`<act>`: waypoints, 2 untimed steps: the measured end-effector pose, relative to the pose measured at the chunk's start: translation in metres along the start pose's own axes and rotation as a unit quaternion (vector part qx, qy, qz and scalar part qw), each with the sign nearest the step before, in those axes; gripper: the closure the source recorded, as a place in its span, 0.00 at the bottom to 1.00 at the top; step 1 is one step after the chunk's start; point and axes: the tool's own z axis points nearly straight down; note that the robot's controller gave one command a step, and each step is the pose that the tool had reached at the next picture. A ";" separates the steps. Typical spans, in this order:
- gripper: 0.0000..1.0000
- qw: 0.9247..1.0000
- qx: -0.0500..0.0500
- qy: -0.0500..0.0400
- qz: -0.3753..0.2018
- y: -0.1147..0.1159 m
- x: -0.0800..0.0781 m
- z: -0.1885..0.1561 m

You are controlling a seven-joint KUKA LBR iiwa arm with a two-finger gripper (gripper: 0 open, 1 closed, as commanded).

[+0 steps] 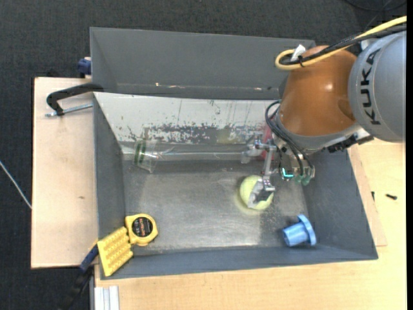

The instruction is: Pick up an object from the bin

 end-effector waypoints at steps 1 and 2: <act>0.00 1.000 0.000 -0.002 0.000 0.000 -0.001 -0.002; 0.00 0.999 0.000 -0.006 0.037 0.005 -0.005 0.013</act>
Offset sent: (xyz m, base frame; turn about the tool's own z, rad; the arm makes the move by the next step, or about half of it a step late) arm 0.0151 0.0354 -0.1129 0.4246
